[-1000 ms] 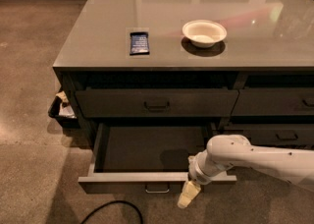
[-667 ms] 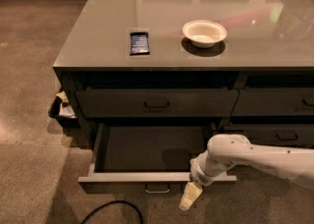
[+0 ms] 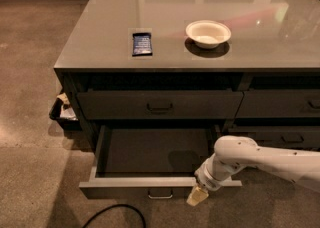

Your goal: Open middle drawer

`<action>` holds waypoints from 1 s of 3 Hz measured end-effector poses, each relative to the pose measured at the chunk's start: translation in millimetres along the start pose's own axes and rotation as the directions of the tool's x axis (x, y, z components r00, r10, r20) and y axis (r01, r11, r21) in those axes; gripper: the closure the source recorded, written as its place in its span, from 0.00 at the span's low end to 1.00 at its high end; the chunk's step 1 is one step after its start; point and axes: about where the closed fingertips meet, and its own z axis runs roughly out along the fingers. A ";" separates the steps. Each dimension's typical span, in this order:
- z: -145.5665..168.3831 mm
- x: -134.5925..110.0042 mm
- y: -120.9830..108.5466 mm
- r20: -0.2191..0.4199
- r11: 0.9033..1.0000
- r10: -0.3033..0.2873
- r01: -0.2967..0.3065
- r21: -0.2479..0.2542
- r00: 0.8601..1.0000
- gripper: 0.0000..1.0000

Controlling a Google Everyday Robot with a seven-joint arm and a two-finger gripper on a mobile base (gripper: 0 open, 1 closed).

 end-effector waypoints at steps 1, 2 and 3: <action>-2.5 2.5 1.2 -0.005 1.000 0.007 -0.007 -0.003 1.000 0.44; -11.5 2.8 3.3 -0.002 1.000 0.012 -0.012 0.014 1.000 0.25; -31.1 -2.1 9.3 0.029 0.997 0.007 -0.009 0.072 1.000 0.03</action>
Offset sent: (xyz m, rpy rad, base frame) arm -0.0018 -0.0112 0.0240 -0.0168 -0.0297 -0.0330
